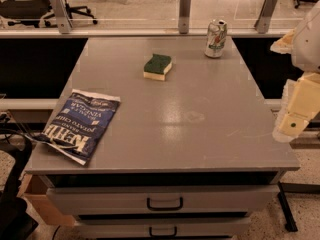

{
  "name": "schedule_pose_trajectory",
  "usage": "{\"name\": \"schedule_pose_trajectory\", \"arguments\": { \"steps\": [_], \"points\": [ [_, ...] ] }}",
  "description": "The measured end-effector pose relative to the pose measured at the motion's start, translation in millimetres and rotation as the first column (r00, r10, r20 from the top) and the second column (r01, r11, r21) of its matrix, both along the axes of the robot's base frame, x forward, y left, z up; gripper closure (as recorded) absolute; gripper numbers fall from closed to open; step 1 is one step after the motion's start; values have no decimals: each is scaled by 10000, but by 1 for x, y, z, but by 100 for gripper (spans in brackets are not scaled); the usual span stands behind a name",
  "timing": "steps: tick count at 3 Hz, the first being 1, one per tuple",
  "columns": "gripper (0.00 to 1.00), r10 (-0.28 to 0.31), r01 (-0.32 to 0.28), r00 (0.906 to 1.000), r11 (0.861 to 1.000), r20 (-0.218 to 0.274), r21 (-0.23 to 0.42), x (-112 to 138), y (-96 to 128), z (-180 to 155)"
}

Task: Move 7up can near blue chip bag

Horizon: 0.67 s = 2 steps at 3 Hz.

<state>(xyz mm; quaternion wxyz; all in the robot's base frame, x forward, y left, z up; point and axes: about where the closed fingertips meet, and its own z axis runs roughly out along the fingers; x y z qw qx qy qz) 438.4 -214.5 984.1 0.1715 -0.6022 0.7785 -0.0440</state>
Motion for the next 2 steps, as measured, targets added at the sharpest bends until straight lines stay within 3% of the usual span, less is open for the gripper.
{"name": "schedule_pose_trajectory", "arguments": {
  "steps": [1, 2],
  "points": [
    [0, 0, 0, 10000, 10000, 2, 0, 0, 0, 0],
    [0, -718, 711, 9971, 9971, 251, 269, 2, -2, -2]
  ]
}}
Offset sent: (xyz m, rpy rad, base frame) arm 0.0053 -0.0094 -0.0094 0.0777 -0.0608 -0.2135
